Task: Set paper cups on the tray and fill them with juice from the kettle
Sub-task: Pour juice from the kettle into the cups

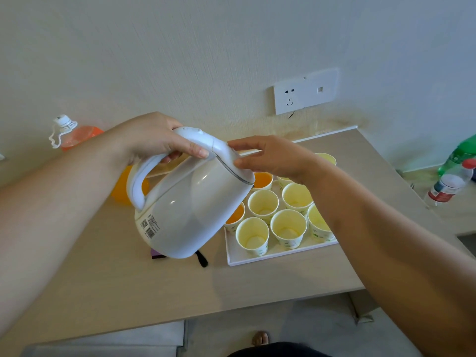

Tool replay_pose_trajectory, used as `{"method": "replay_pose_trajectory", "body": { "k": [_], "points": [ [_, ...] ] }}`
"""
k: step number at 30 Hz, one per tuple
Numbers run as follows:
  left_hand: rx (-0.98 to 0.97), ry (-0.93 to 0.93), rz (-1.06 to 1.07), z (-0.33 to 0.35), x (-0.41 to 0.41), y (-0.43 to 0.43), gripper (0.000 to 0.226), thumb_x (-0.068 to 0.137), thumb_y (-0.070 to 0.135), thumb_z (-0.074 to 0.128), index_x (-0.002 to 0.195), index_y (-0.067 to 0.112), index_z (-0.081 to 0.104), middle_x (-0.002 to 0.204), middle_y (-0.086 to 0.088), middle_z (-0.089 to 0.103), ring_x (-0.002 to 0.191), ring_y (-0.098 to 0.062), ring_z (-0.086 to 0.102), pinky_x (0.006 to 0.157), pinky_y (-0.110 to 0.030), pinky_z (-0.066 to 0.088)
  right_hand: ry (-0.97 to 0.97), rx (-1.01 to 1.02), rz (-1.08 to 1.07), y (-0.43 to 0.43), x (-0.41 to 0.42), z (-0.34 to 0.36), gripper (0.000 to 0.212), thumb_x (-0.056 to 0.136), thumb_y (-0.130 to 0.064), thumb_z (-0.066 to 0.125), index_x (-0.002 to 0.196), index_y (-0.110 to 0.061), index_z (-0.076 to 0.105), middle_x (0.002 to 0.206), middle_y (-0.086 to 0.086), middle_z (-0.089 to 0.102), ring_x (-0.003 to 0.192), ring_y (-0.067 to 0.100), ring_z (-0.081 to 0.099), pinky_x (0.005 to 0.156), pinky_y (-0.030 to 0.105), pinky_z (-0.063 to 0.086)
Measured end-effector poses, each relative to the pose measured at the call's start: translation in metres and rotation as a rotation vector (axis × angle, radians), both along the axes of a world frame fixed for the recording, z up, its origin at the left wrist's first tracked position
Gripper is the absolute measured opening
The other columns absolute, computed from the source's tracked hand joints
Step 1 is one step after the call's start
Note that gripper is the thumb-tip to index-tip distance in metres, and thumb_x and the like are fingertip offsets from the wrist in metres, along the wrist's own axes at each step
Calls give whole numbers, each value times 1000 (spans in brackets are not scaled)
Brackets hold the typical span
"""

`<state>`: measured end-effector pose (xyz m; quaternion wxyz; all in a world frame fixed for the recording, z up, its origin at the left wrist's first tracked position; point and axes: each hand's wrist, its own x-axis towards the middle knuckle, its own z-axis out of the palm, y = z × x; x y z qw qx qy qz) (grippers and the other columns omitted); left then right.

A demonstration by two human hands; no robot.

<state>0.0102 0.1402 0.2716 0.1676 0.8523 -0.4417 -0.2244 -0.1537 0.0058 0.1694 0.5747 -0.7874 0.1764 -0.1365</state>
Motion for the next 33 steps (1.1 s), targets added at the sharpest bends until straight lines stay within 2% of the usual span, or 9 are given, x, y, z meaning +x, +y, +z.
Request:
{"method": "replay_pose_trajectory", "body": {
  "k": [8, 18, 27, 31, 33],
  "points": [
    [81, -58, -32, -4, -6, -15, 38, 64, 43, 82, 67, 12, 60, 42, 7, 51, 44, -13, 45, 54, -26, 37, -4, 94, -13, -4, -3, -17, 41, 87, -19, 67, 125, -32, 60, 121, -14, 63, 114, 12, 60, 101, 42, 47],
    [113, -101, -44, -9, -6, -17, 38, 61, 46, 84, 65, 16, 61, 43, 7, 52, 49, -15, 48, 59, -28, 38, 5, 128, -8, -3, 0, -29, 45, 87, -19, 66, 129, -31, 59, 125, -10, 63, 114, 8, 60, 103, 37, 46],
    [125, -126, -63, -1, -6, -13, 37, 63, 44, 83, 61, 17, 58, 41, 7, 51, 42, -11, 46, 56, -26, 37, 3, 131, 0, 2, 2, -25, 42, 85, -24, 69, 123, -39, 61, 119, -3, 68, 113, 18, 62, 101, 48, 46],
    [145, -144, -77, 3, -9, -11, 37, 66, 44, 82, 61, 16, 57, 40, 7, 50, 42, -10, 46, 55, -25, 36, -12, 157, 29, 4, -2, -21, 46, 86, -15, 68, 128, -32, 58, 109, -8, 70, 110, 8, 63, 103, 35, 45],
    [151, -154, -83, 6, -10, -11, 37, 66, 43, 81, 61, 16, 57, 40, 7, 50, 45, -12, 47, 55, -26, 36, -21, 168, 37, 6, -4, -19, 47, 86, -14, 68, 129, -31, 57, 106, -8, 70, 108, 7, 63, 103, 33, 45]
  ]
}}
